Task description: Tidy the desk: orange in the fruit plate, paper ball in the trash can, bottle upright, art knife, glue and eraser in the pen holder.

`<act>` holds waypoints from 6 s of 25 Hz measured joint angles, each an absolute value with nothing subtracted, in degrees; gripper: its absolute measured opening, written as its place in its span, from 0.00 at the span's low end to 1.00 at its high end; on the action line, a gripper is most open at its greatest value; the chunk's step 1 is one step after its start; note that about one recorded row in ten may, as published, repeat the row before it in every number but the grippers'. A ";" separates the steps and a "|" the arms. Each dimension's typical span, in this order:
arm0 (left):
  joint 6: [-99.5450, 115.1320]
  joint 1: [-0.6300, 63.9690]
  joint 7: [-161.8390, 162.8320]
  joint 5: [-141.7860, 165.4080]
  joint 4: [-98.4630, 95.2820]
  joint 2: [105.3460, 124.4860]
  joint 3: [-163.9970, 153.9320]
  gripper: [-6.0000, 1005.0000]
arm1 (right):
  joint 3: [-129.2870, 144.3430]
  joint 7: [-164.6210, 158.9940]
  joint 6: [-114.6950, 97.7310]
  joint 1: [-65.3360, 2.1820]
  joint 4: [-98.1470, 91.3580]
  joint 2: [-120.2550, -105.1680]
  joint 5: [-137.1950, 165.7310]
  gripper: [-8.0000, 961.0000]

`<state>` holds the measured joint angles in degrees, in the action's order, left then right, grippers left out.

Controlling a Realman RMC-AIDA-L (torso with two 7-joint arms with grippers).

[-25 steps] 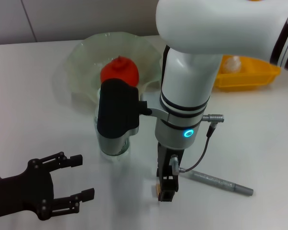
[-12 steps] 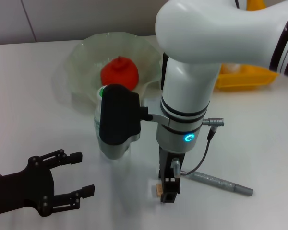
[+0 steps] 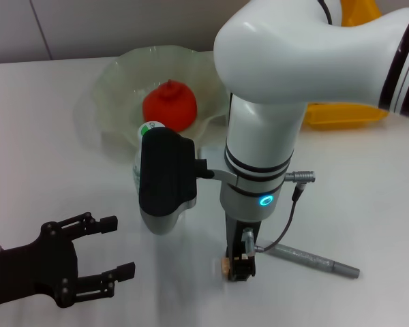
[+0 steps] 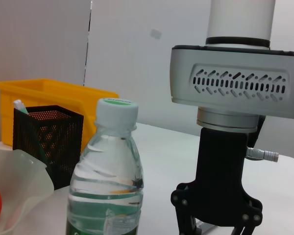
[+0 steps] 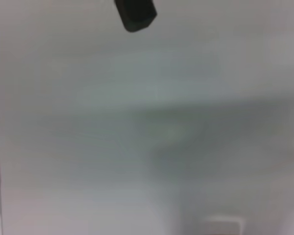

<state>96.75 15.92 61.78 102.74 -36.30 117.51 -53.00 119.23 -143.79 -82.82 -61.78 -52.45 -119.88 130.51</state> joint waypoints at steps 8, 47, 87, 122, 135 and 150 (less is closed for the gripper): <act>96.62 15.91 61.79 102.74 -36.29 117.51 -53.00 0.81 | 119.42 -143.79 -82.70 -61.75 -52.48 -119.88 130.36 0.35; 96.24 16.17 62.19 102.66 -36.30 117.79 -53.00 0.81 | 71.77 -130.93 -77.02 -45.44 -77.63 -118.94 155.60 0.28; 95.96 17.39 61.90 102.31 -35.07 117.86 -52.91 0.81 | 85.76 -143.92 -104.34 -50.76 -77.30 -119.52 156.18 0.73; 96.02 17.24 61.87 102.66 -35.07 117.83 -52.91 0.80 | 103.60 -148.96 -98.08 -51.93 -62.45 -119.71 145.84 0.73; 95.98 16.99 61.71 102.66 -35.07 117.86 -52.91 0.80 | 105.55 -150.36 -96.32 -52.83 -59.48 -119.77 146.11 0.71; 95.88 17.14 61.69 102.66 -35.07 117.86 -52.91 0.80 | 105.65 -150.47 -94.77 -52.84 -57.95 -119.80 146.43 0.42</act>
<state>95.88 17.14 61.69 102.66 -35.07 117.86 -52.91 105.65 -150.47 -94.77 -52.84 -57.95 -119.80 146.43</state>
